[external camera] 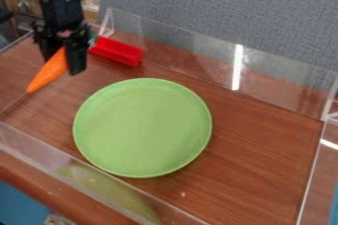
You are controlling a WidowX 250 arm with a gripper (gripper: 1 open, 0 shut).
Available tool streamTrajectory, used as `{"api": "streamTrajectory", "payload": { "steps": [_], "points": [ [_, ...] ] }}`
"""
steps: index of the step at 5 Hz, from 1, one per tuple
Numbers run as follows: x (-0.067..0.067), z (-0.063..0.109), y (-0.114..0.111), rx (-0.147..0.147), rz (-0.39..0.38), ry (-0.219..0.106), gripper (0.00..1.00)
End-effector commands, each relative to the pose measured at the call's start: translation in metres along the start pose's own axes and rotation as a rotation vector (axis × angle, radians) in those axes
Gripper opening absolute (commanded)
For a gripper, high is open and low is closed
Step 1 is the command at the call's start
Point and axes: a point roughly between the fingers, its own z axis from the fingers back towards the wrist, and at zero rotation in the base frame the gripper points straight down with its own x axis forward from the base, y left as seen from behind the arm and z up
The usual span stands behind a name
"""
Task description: Move the carrot from the green plate to the table
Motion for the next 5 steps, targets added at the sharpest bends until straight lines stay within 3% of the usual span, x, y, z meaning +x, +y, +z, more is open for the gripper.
{"api": "streamTrajectory", "payload": {
  "steps": [1, 3, 5],
  "points": [
    [0.009, 0.005, 0.000, 0.033, -0.038, -0.034, 0.00],
    [0.025, -0.008, -0.015, 0.041, -0.070, -0.019, 0.00],
    [0.025, -0.003, -0.008, 0.051, -0.022, -0.008, 0.00]
  ]
}}
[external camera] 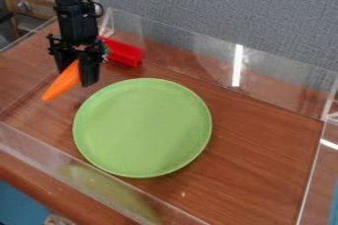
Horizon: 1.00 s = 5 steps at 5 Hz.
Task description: Move the carrot from the green plate to the table
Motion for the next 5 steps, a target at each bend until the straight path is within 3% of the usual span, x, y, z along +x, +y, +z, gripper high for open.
{"api": "streamTrajectory", "payload": {
  "steps": [1, 3, 5],
  "points": [
    [0.003, 0.021, 0.009, 0.032, 0.028, -0.044, 0.00],
    [0.009, 0.021, 0.016, 0.027, 0.030, -0.033, 0.00],
    [0.027, 0.016, 0.027, 0.038, -0.111, -0.002, 0.00]
  ]
}}
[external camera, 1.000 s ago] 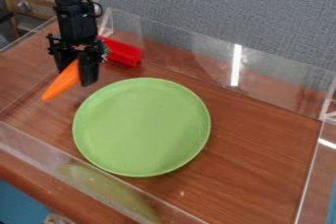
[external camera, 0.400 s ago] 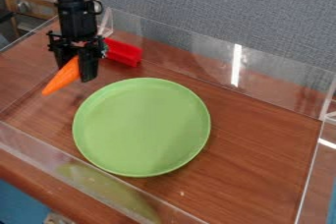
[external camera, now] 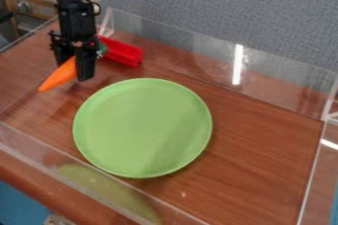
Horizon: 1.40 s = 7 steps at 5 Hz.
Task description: Move the carrot from the green plate to the table
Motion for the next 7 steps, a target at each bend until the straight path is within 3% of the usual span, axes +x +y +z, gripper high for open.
{"api": "streamTrajectory", "payload": {
  "steps": [1, 3, 4, 5, 6, 7],
  "points": [
    [0.002, 0.022, -0.004, 0.027, 0.003, -0.061, 0.00],
    [-0.004, 0.024, -0.012, 0.009, 0.050, -0.076, 0.00],
    [-0.014, 0.018, -0.015, 0.006, 0.078, -0.077, 0.00],
    [-0.015, 0.022, -0.008, -0.011, 0.113, -0.104, 1.00],
    [-0.017, 0.037, -0.013, -0.018, 0.127, -0.135, 1.00],
    [-0.020, 0.063, -0.021, -0.008, 0.127, -0.184, 1.00]
  ]
}}
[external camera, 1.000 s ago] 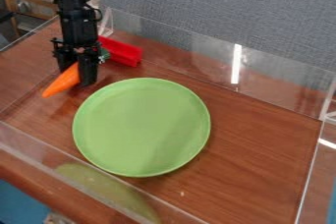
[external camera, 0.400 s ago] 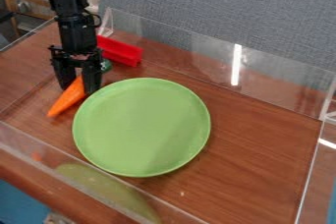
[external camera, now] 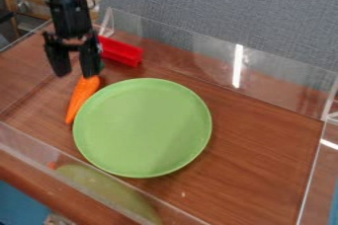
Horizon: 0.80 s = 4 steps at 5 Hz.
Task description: Move the carrot from the green plate to the table
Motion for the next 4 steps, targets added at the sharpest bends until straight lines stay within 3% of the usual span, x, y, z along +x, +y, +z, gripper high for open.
{"api": "streamTrajectory", "payload": {
  "steps": [1, 2, 3, 4],
  "points": [
    [0.0005, 0.0508, -0.0048, 0.050, 0.027, -0.138, 1.00],
    [-0.0007, 0.0544, -0.0012, 0.056, 0.067, -0.168, 1.00],
    [-0.0014, 0.0517, -0.0017, 0.056, 0.047, -0.170, 1.00],
    [-0.0063, 0.0501, -0.0059, 0.058, -0.031, -0.158, 1.00]
  ]
}}
